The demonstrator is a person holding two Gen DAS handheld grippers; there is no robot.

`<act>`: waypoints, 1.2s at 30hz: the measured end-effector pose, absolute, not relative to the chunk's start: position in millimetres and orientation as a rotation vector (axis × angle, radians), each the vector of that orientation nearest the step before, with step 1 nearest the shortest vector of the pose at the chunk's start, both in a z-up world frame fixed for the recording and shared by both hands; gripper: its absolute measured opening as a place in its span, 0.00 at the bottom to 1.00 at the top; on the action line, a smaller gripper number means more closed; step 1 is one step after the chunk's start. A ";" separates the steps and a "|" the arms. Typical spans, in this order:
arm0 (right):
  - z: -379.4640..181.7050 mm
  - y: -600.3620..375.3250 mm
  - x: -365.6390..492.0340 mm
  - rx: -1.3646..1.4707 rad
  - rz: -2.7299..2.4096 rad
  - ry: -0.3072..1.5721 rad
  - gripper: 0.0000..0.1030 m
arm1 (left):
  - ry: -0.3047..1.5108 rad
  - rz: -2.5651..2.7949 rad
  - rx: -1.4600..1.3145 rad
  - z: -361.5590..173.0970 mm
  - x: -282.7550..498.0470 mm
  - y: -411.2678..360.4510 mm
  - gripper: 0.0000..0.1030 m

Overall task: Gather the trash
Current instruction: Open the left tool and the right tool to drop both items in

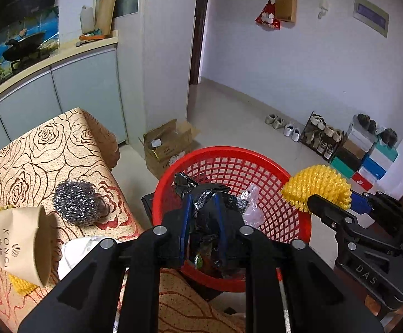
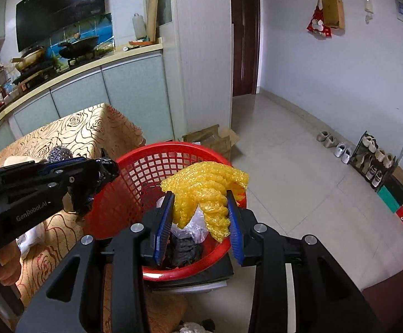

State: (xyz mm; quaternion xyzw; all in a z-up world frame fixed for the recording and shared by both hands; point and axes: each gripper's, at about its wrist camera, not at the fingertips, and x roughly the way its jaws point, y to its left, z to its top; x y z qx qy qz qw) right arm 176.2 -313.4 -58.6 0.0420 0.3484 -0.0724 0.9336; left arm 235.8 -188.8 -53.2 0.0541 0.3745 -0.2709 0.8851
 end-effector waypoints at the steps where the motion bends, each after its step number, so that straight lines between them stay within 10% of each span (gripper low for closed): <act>1: -59.7 -313.4 177.3 0.087 -0.142 0.718 0.37 | 0.786 -0.565 0.108 -54.4 237.4 -189.3 0.22; 19: -67.8 -313.2 178.1 0.106 -0.117 0.729 0.55 | 0.786 -0.565 0.079 -49.3 241.4 -184.8 0.57; 36: -49.3 -304.0 164.7 0.128 -0.105 0.678 0.71 | 0.715 -0.522 0.045 -18.9 227.3 -152.4 0.66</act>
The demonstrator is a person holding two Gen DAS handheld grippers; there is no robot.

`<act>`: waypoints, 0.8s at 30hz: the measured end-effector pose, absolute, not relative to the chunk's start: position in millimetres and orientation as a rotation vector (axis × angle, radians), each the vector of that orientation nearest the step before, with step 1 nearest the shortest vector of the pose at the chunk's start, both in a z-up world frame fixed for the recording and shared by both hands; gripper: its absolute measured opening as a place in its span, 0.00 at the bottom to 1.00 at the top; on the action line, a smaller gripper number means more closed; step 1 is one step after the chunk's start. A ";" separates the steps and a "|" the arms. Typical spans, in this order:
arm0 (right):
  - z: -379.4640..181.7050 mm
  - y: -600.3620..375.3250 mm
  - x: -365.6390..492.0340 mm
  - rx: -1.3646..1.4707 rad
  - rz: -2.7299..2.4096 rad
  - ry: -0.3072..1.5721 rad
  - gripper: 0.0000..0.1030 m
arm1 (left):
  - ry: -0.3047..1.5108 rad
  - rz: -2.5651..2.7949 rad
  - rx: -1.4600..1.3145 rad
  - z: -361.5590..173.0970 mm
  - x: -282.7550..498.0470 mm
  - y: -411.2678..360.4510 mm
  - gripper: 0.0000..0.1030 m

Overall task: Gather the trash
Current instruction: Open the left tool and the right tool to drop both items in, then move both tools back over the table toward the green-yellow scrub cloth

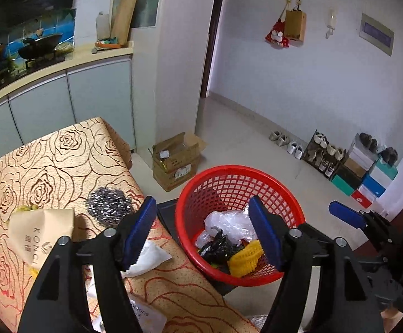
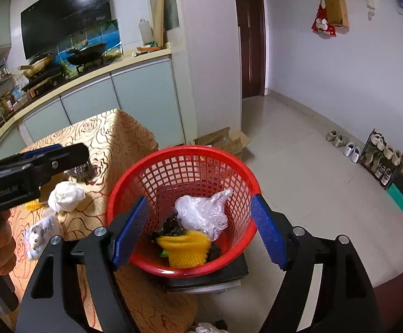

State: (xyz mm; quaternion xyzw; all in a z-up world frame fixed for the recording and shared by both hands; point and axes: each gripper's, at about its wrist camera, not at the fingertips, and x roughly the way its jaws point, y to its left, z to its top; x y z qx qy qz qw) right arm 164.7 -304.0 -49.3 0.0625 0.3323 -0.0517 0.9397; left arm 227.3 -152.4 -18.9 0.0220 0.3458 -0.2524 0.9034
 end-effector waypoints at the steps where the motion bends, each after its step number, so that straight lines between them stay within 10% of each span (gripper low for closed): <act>1: -46.7 -303.5 163.2 0.130 -0.108 0.672 0.71 | 0.710 -0.520 0.048 -18.2 226.0 -152.1 0.67; 24: -19.8 -281.9 143.1 0.146 -0.097 0.594 0.73 | 0.643 -0.420 0.031 2.7 199.4 -95.8 0.69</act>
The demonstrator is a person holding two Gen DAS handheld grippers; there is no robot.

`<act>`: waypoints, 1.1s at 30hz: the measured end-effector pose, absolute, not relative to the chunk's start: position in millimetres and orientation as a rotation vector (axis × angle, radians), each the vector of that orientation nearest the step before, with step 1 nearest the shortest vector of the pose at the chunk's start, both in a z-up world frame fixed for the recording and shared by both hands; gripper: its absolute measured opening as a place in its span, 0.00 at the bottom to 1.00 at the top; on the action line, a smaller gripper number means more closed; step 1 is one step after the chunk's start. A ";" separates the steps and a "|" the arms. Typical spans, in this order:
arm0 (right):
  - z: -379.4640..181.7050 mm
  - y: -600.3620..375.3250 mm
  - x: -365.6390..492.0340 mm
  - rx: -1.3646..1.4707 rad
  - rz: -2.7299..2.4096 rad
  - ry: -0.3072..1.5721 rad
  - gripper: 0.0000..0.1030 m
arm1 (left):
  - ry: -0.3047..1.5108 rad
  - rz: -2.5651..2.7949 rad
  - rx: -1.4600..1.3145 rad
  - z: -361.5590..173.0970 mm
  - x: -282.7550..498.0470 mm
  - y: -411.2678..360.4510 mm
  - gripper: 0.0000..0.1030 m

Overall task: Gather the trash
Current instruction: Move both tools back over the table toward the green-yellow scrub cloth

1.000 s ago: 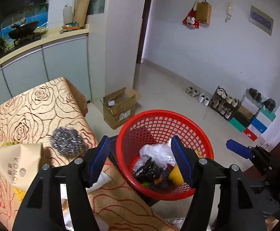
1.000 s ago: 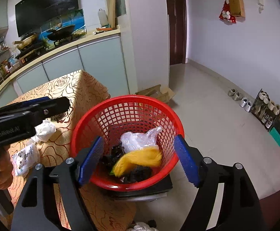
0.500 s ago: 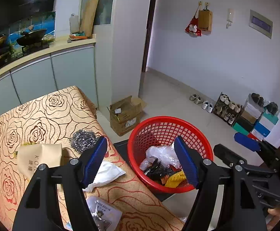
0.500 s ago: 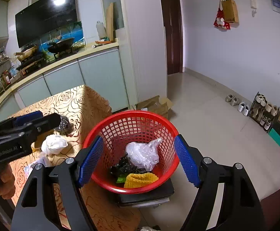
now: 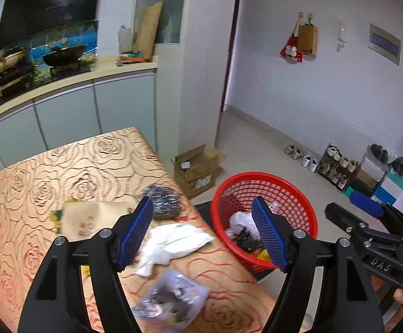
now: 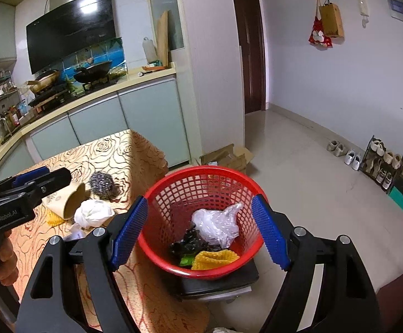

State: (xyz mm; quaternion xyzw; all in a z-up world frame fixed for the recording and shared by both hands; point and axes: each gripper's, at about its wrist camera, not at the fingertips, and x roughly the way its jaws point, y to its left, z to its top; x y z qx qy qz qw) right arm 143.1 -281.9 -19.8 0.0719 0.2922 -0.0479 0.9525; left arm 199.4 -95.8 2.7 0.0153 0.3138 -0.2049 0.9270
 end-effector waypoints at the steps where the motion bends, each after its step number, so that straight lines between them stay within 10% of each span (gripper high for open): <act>1: -19.1 -278.9 142.8 0.146 -0.090 0.592 0.73 | 0.641 -0.408 0.030 4.0 199.2 -90.2 0.69; 33: -5.1 -204.1 149.6 0.089 0.058 0.590 0.73 | 0.617 -0.022 0.005 -15.4 225.6 114.1 0.70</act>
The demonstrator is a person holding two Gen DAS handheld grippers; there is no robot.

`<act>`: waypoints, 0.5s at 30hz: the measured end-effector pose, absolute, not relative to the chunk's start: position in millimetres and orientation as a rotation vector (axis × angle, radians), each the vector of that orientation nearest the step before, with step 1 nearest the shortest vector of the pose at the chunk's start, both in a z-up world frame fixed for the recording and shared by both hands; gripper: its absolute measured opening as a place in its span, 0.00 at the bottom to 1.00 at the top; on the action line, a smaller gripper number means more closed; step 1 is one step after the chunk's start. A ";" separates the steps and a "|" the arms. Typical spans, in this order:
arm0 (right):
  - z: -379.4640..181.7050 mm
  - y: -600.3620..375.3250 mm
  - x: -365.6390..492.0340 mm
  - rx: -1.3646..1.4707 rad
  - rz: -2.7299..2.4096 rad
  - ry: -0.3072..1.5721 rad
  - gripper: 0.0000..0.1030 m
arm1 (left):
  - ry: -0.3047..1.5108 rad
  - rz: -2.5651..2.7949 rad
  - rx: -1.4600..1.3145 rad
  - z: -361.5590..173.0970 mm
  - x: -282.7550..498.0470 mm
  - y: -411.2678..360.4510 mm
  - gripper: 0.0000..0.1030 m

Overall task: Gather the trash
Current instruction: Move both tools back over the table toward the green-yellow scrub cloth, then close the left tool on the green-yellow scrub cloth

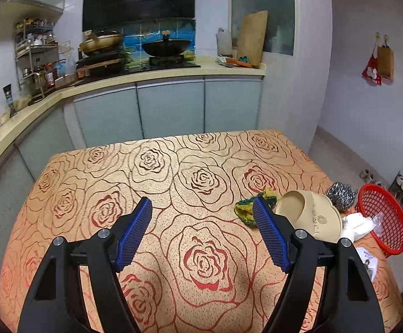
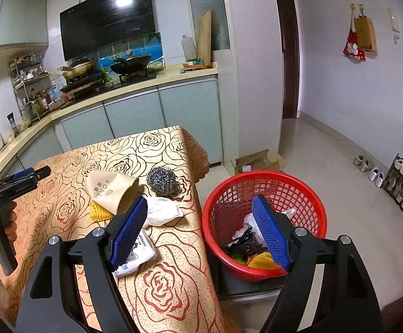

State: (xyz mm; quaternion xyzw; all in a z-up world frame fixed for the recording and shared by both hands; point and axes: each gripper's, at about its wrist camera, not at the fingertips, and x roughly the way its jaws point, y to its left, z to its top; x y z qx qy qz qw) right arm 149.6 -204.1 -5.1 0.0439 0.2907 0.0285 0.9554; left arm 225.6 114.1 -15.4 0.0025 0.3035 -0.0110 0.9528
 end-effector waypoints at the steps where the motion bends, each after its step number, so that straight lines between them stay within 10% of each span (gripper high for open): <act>1: -5.7 -202.7 151.3 0.086 0.057 0.593 0.73 | 0.619 -0.030 0.007 -17.6 227.0 113.0 0.70; 15: -14.5 -189.2 177.8 0.053 0.045 0.635 0.73 | 0.685 -0.145 -0.034 -47.7 271.2 95.4 0.69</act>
